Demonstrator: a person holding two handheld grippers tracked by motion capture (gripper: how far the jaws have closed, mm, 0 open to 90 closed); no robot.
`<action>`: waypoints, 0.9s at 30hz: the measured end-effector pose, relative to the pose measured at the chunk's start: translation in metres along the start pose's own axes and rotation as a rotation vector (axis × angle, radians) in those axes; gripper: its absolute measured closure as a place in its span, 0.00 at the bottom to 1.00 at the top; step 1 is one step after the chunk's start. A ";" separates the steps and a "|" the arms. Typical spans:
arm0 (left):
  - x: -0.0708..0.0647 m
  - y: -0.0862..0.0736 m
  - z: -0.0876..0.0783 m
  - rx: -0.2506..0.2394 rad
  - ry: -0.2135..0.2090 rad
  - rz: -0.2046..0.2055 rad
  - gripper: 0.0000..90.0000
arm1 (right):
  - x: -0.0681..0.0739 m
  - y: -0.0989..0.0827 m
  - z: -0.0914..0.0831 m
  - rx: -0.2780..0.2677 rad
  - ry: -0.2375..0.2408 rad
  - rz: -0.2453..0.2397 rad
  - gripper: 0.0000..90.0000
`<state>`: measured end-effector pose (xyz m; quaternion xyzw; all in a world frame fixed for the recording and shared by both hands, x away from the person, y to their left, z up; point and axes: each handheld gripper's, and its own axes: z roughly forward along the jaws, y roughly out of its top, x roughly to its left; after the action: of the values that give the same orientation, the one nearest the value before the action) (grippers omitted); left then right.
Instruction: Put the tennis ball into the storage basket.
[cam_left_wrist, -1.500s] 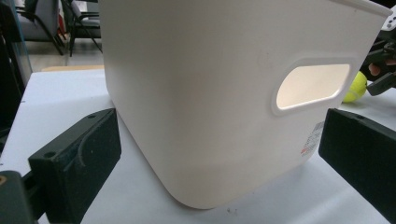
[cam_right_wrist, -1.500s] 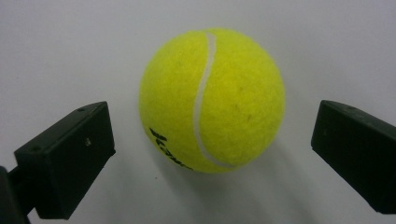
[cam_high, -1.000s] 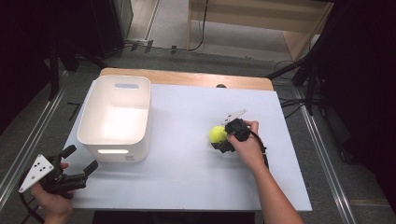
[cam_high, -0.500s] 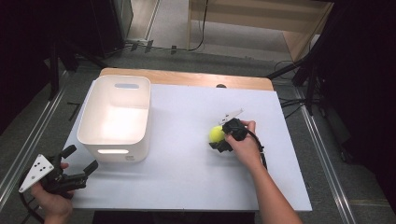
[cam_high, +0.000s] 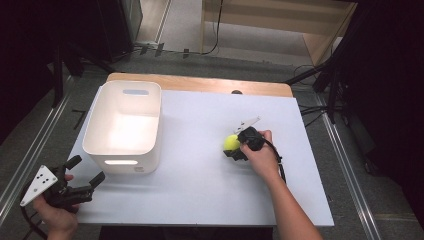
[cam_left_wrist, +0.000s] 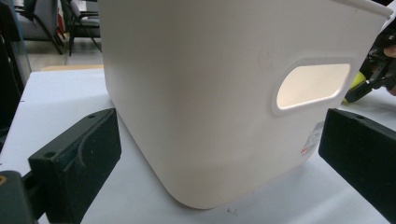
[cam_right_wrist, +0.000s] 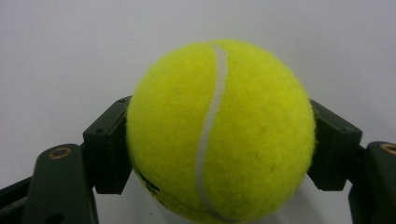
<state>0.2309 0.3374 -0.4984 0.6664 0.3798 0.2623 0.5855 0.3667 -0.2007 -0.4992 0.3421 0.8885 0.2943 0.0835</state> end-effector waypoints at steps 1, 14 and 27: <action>0.000 0.000 0.000 -0.003 -0.001 -0.001 0.00 | 0.000 0.000 0.000 0.000 0.002 -0.001 0.25; 0.000 0.000 0.000 0.000 -0.001 -0.002 0.00 | -0.001 0.000 -0.001 0.001 0.010 -0.001 0.26; 0.000 0.000 0.000 0.000 -0.001 -0.005 0.00 | -0.003 0.001 -0.004 -0.002 -0.004 -0.010 0.26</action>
<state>0.2312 0.3375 -0.4984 0.6656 0.3809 0.2606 0.5865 0.3676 -0.2040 -0.4953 0.3380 0.8898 0.2941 0.0870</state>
